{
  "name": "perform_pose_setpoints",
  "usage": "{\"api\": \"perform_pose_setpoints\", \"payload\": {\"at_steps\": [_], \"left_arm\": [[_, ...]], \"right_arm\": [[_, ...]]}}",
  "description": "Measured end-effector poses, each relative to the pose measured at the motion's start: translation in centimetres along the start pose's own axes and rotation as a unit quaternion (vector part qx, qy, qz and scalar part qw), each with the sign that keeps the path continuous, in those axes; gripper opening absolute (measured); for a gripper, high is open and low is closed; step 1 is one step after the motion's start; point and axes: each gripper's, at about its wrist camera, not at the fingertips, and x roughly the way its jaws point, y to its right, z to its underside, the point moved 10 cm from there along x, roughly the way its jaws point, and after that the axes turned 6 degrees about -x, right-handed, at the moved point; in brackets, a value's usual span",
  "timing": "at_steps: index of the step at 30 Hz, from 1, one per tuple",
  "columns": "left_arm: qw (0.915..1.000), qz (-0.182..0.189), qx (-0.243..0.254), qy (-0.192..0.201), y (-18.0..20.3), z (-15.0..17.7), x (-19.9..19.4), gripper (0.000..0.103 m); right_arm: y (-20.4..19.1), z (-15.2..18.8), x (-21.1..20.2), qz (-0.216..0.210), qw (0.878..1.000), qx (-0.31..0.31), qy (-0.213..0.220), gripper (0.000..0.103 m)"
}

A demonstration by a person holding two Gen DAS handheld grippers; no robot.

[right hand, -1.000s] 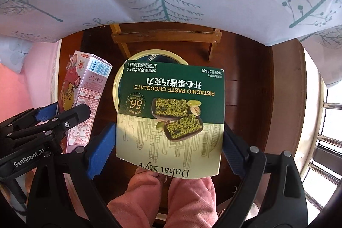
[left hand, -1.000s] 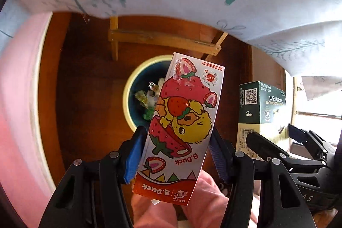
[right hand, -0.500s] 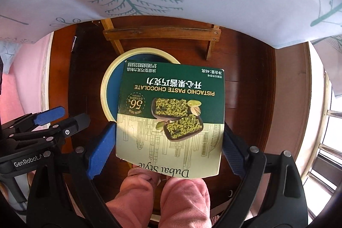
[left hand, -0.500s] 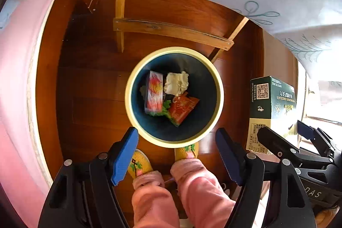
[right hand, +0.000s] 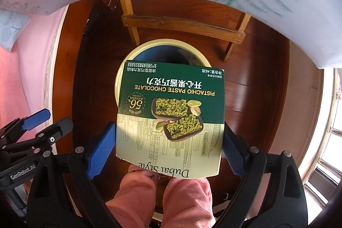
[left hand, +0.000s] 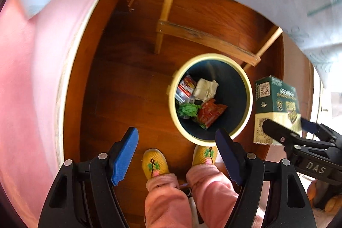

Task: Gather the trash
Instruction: 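Open the right tool to drop the green chocolate box into the bin, then raise both tools from the bin back over the table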

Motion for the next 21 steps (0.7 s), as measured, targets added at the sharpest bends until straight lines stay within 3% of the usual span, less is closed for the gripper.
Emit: {"api": "perform_pose_setpoints", "payload": {"at_steps": [4,11,21], "left_arm": [[0.9993,0.007,-0.022,0.028,-2.2,-0.5,-1.9,0.076],[0.9976,0.012,-0.039,0.056,-4.2,-1.5,-4.5,0.076],[0.9961,0.022,-0.031,0.080,-3.4,-2.0,-8.8,0.076]], "right_arm": [[-1.5,-0.1,0.6,-0.012,1.000,0.005,-0.017,0.091],[-2.7,-0.3,0.0,-0.004,1.000,0.003,0.000,0.092],[-4.0,-0.4,-2.1,0.004,1.000,0.010,0.014,0.092]]}}
